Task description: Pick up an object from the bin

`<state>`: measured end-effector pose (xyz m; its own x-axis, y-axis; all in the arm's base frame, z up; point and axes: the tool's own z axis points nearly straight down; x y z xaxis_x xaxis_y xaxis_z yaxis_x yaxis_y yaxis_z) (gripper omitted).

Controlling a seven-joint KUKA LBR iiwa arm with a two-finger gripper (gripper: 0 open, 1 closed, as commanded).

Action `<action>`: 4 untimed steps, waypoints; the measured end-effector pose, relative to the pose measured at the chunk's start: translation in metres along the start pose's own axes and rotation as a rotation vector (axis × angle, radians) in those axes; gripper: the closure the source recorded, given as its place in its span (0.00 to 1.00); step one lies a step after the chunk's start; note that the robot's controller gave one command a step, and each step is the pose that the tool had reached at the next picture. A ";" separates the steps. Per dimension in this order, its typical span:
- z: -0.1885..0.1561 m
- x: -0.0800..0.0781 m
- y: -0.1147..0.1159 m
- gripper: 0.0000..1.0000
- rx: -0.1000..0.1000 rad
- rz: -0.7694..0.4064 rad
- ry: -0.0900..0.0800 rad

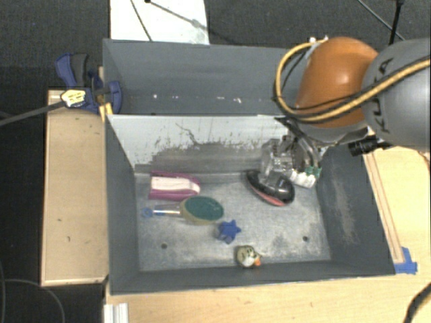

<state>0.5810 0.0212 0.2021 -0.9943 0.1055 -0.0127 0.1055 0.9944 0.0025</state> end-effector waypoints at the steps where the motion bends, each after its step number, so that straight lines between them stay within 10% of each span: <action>1: 0.005 0.003 0.000 0.00 0.002 -0.002 0.011; 2: 0.114 0.009 -0.053 0.00 0.000 0.121 0.001; 3: 0.127 -0.011 -0.069 0.00 -0.002 0.211 -0.007; 4: 0.126 -0.011 -0.070 1.00 0.000 0.209 -0.005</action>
Offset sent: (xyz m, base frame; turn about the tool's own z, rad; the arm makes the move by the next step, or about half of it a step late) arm 0.0000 0.0000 0.0000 0.0000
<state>0.5860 -0.0493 0.0760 -0.9507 0.3096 -0.0171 0.3096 0.9509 0.0057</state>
